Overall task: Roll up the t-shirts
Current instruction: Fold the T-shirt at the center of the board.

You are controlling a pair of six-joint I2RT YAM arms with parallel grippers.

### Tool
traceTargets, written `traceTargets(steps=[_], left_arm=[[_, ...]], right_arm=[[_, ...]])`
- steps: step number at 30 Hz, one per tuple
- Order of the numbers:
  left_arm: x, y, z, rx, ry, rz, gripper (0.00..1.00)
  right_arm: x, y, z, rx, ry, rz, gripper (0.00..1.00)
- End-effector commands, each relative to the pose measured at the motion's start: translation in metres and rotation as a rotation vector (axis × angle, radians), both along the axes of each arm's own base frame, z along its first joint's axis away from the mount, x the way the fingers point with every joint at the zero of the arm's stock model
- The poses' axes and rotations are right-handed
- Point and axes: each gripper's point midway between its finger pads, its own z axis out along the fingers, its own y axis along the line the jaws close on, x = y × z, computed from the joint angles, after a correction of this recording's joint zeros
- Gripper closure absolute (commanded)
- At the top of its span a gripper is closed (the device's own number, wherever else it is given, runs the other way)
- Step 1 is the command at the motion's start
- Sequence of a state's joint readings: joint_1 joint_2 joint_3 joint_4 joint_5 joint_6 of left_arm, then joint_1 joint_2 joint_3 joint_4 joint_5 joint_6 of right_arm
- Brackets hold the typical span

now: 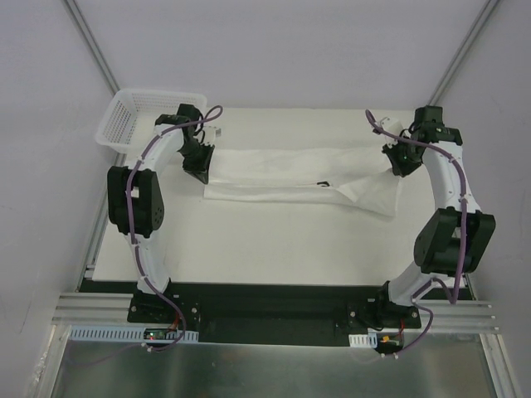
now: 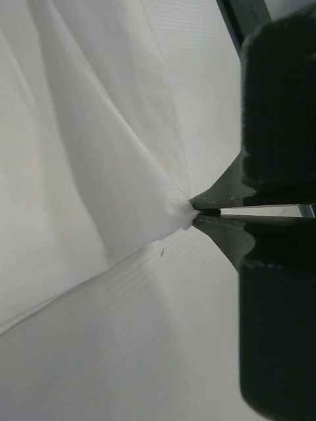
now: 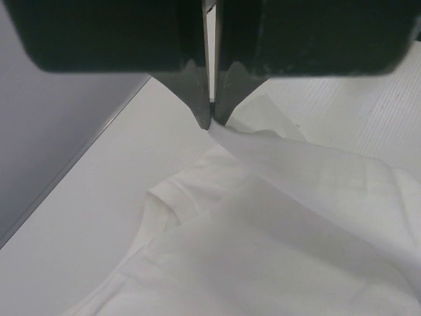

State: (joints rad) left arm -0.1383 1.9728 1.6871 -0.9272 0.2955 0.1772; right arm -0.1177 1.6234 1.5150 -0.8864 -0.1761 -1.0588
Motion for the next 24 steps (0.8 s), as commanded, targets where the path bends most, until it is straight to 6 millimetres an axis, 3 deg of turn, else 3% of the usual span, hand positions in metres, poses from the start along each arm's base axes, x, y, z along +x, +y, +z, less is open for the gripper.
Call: traceTargets(steps=[1,10,24], left_arm=[[0.012,0.008,0.003,0.061,-0.022,-0.008,1.0],[0.039,0.017,0.001,0.119,-0.062,0.011,1.0],[0.062,0.019,-0.015,0.149,-0.065,0.016,1.0]], right_arm=[[0.033,-0.006,0.015,-0.056,-0.068,-0.021,0.99],[0.079,0.0,0.007,-0.112,-0.08,0.028,0.99],[0.113,-0.006,-0.017,-0.16,-0.061,0.032,0.99]])
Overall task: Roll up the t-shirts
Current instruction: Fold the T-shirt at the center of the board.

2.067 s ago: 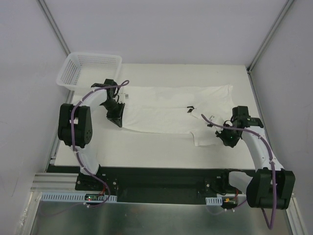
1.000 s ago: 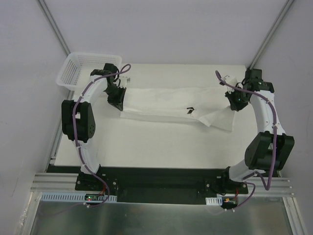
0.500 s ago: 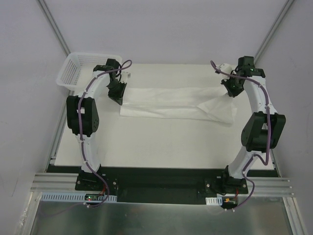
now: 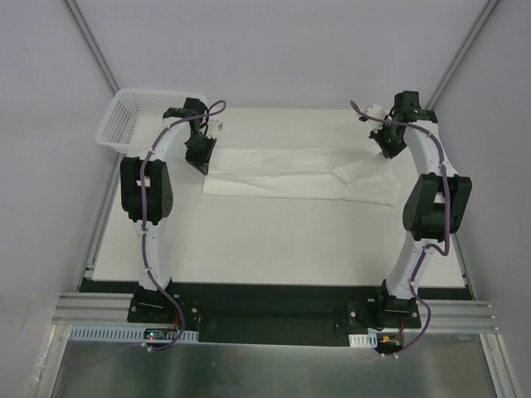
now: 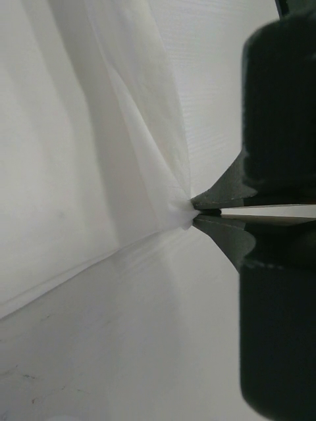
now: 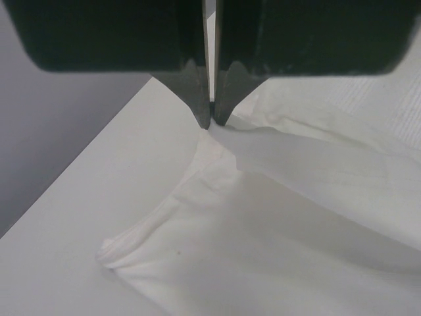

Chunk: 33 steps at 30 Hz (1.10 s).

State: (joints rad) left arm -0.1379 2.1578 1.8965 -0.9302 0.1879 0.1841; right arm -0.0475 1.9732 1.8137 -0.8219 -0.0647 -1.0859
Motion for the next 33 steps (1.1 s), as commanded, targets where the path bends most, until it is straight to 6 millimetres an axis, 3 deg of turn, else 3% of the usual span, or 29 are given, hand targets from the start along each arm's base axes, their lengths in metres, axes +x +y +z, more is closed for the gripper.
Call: traceTargets(steps=[1,10,17,18,19,20,21,24,27,29,31,33], left_arm=[[0.014,0.007,0.004,0.048,-0.03,-0.001,1.0],[0.032,0.005,-0.002,0.046,-0.051,0.001,1.0],[0.034,0.011,-0.006,0.082,-0.052,0.029,0.99],[0.034,0.012,-0.005,0.085,-0.054,0.039,0.93],[0.035,0.013,0.002,0.088,-0.071,0.045,0.88],[0.036,0.016,0.006,0.107,-0.084,0.054,0.71],[0.038,0.017,0.019,0.109,-0.117,0.062,0.65],[0.034,0.018,0.048,0.101,-0.174,0.077,0.49],[0.021,0.011,0.065,0.058,-0.191,0.069,0.42],[0.011,0.006,0.064,0.029,-0.173,0.053,0.41],[-0.002,0.001,0.054,0.001,-0.127,0.038,0.4],[-0.014,0.0,0.039,-0.005,-0.074,0.027,0.41]], right_arm=[[0.019,-0.007,0.013,-0.05,-0.055,-0.007,0.99],[0.033,-0.012,0.0,-0.091,-0.038,-0.021,0.99],[0.046,-0.016,-0.009,-0.135,-0.06,-0.073,0.97],[0.049,-0.02,-0.007,-0.152,-0.071,-0.095,0.91],[0.051,-0.021,-0.005,-0.155,-0.08,-0.114,0.76],[0.055,-0.023,0.002,-0.157,-0.098,-0.129,0.71],[0.055,-0.025,0.008,-0.159,-0.107,-0.154,0.68],[0.044,-0.028,0.03,-0.143,-0.12,-0.183,0.61],[0.017,-0.03,0.042,-0.076,-0.09,-0.209,0.59],[-0.008,-0.033,0.033,-0.031,-0.017,-0.244,0.58],[-0.041,-0.027,0.016,0.032,0.087,-0.259,0.58],[-0.06,-0.025,0.001,0.107,0.153,-0.282,0.57]])
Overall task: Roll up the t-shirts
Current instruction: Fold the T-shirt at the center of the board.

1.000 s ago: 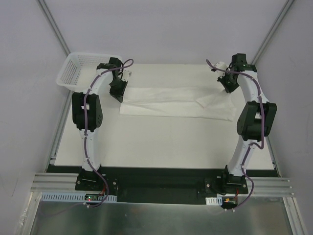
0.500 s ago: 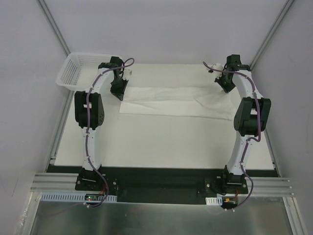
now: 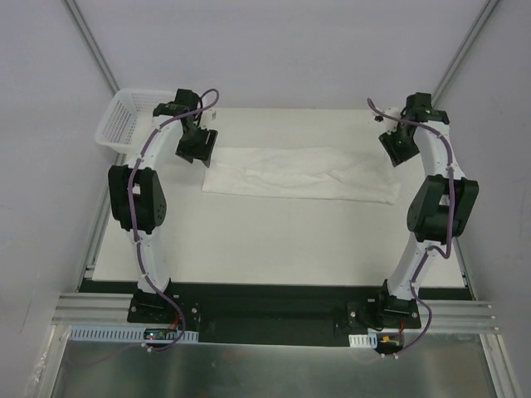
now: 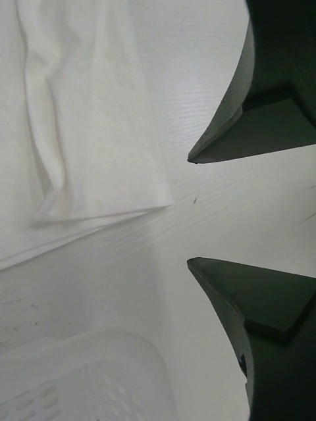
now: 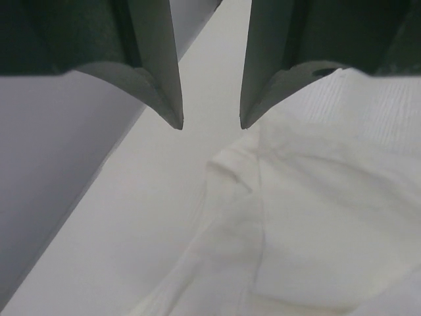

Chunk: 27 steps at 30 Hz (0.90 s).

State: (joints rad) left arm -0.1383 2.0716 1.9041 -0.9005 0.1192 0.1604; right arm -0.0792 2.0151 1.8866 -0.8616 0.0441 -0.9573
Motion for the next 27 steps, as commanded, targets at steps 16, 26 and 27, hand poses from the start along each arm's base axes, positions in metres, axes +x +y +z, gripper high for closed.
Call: traceTargets(steps=[16,26,27], left_arm=[[-0.038,-0.008,-0.064,-0.023,0.217,-0.048,0.47],[-0.04,0.003,-0.086,0.04,0.266,-0.075,0.53],[-0.04,0.003,-0.087,0.042,0.27,-0.076,0.58]], right_arm=[[-0.108,-0.006,-0.065,0.336,0.399,-0.13,0.54],[-0.093,-0.009,-0.094,0.361,0.459,-0.094,0.65],[-0.093,-0.01,-0.099,0.365,0.469,-0.089,0.69]])
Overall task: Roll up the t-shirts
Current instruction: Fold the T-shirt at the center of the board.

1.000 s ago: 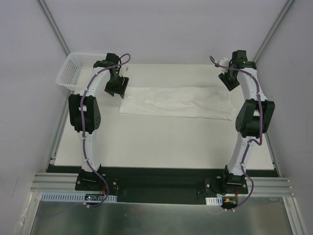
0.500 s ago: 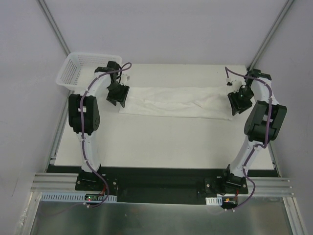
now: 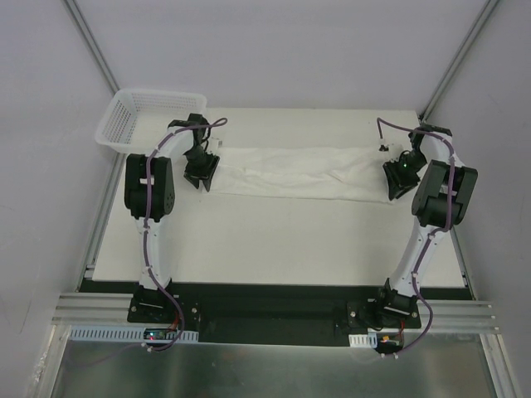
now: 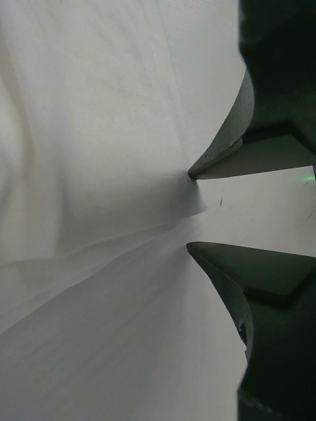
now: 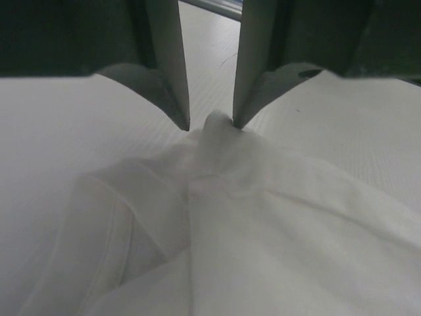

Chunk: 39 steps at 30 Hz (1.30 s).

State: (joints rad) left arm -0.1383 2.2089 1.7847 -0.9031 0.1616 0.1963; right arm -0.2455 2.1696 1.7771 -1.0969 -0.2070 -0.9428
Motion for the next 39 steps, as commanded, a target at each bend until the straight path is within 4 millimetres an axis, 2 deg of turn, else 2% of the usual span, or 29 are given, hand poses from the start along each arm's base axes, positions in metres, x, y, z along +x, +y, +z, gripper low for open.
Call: traceTargets(steps=[1,3,6,7,9,13,14,18,22,24,25,26,27,28,30,31,35,38,39], left_arm=[[-0.002,0.004,0.0,0.036,0.012,-0.04,0.6],[-0.003,0.004,-0.004,0.037,0.026,-0.043,0.65],[-0.009,0.007,-0.009,0.049,0.044,-0.056,0.8],[-0.012,0.007,-0.01,0.052,0.053,-0.059,0.9],[-0.024,0.008,-0.01,0.051,0.07,-0.066,1.0],[-0.051,0.009,-0.003,0.036,0.101,-0.061,1.0],[-0.063,0.01,0.001,0.027,0.108,-0.062,1.0],[-0.089,0.012,0.011,0.021,0.12,-0.06,1.0],[-0.112,0.012,0.015,0.006,0.137,-0.053,1.0],[-0.125,0.014,0.017,0.006,0.151,-0.05,1.0],[-0.13,0.016,0.018,0.014,0.158,-0.047,0.95],[-0.132,0.018,0.026,0.022,0.148,-0.045,0.86],[-0.134,0.02,0.031,0.03,0.147,-0.047,0.78],[-0.133,0.021,0.038,0.033,0.135,-0.051,0.65],[-0.135,0.021,0.054,0.031,0.112,-0.051,0.58],[-0.129,0.019,0.065,0.018,0.073,-0.054,0.53],[-0.108,0.008,0.08,-0.033,0.016,-0.058,0.5],[-0.088,-0.003,0.083,-0.074,-0.001,-0.056,0.5],[-0.083,-0.004,0.084,-0.08,-0.006,-0.055,0.49]], right_arm=[[0.0,0.0,-0.001,0.048,0.015,0.034,0.71],[-0.001,0.0,-0.004,0.05,0.025,0.043,0.76],[-0.006,-0.004,-0.009,0.035,0.045,0.066,0.78],[-0.008,-0.005,-0.011,0.032,0.053,0.071,0.8],[-0.012,-0.009,-0.012,0.024,0.064,0.085,0.83],[-0.024,-0.021,-0.012,0.008,0.079,0.095,0.89],[-0.03,-0.023,-0.01,0.004,0.085,0.097,0.92],[-0.05,-0.026,-0.01,0.009,0.109,0.116,0.95],[-0.073,-0.022,-0.014,0.011,0.151,0.137,0.93],[-0.079,-0.024,-0.012,-0.011,0.158,0.132,0.83],[-0.079,-0.025,-0.008,-0.021,0.153,0.115,0.79],[-0.077,-0.026,-0.001,-0.027,0.137,0.108,0.71],[-0.075,-0.026,0.008,-0.024,0.112,0.097,0.68],[-0.062,-0.028,0.03,-0.04,0.035,0.09,0.66],[-0.052,-0.023,0.053,-0.023,-0.028,0.082,0.63],[-0.04,-0.024,0.072,-0.033,-0.089,0.079,0.61],[-0.022,-0.001,0.106,0.035,-0.174,0.088,0.58],[-0.012,0.031,0.115,0.083,-0.195,0.111,0.57],[-0.01,0.048,0.115,0.101,-0.187,0.126,0.57]])
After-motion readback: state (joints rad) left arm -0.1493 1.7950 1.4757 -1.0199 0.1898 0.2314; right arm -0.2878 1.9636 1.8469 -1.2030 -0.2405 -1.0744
